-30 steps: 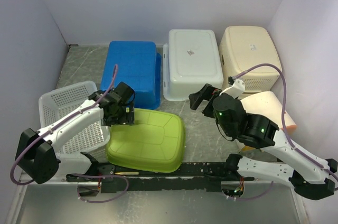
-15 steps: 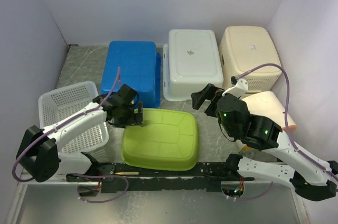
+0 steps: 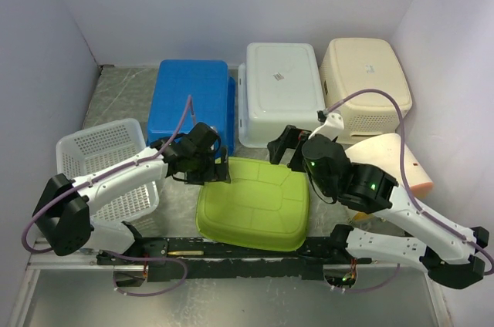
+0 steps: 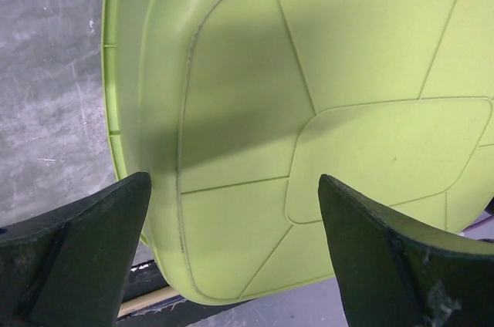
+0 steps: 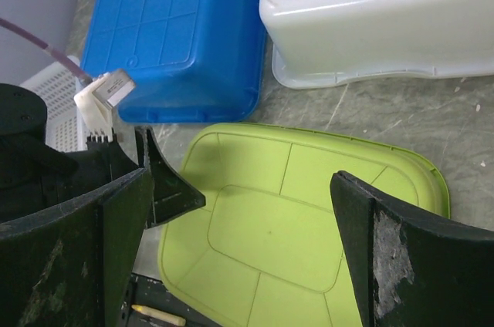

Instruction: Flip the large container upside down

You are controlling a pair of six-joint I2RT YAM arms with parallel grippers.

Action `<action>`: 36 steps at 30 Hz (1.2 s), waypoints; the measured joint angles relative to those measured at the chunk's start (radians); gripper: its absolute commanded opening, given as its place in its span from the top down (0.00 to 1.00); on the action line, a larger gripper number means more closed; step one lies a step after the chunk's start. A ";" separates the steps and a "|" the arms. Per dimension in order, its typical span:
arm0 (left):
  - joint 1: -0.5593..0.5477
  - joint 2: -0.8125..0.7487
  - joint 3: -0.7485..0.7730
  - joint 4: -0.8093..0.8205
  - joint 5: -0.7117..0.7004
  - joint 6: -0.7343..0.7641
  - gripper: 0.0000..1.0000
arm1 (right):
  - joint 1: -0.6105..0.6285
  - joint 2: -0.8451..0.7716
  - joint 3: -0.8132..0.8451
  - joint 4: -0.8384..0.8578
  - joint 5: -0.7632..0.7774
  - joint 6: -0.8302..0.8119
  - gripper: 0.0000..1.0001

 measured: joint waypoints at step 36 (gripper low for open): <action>-0.008 -0.044 -0.160 0.080 0.079 -0.023 0.01 | -0.363 -0.005 -0.476 -0.066 -0.438 0.133 0.00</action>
